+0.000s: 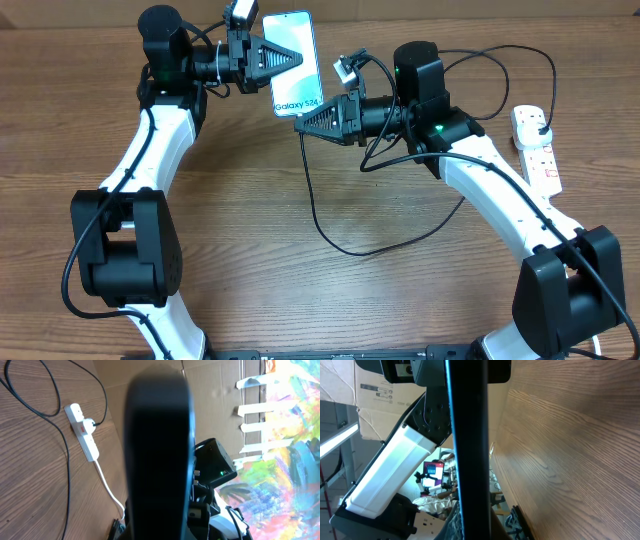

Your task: Plug charger to phone and switch on socket

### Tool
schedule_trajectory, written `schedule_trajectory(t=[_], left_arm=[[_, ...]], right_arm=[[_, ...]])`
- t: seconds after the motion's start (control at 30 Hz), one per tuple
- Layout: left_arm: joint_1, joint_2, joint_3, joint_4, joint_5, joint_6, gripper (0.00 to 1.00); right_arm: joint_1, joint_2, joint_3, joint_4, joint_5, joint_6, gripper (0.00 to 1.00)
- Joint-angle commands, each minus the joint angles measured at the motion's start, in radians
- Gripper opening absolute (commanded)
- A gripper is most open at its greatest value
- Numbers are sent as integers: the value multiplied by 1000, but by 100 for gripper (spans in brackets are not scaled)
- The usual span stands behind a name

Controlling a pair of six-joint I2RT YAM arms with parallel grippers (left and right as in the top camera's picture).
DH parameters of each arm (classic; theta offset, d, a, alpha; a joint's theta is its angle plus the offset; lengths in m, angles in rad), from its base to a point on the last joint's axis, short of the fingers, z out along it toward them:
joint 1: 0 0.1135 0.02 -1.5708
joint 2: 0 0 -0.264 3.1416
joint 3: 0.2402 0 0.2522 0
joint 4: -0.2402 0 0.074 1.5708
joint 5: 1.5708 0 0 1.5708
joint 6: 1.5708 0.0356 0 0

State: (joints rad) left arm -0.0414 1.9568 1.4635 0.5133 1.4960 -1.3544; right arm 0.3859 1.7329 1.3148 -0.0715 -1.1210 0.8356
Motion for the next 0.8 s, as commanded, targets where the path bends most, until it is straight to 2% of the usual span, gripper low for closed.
schedule_trajectory(t=[0.0,0.47,0.5,0.57,0.6,0.7,0.77], left_arm=[[-51,-28,-2,-6,85,16,4],[-51,-28,-2,-8,85,16,4],[-51,-28,-2,-8,84,16,4],[-51,-28,-2,-8,84,16,4],[-51,-28,-2,-8,84,16,4],[-50,-28,-2,-8,84,16,4],[-50,-28,-2,-8,84,18,4]], right_arm=[[-6,-2,27,53,156,-21,4],[-17,-2,27,51,155,-21,4],[-17,-2,27,48,155,-21,11],[-17,-2,27,38,147,-22,49],[-17,-2,27,28,135,-29,63],[-17,-2,27,-10,128,-68,88],[-19,-2,27,-43,129,-119,98]])
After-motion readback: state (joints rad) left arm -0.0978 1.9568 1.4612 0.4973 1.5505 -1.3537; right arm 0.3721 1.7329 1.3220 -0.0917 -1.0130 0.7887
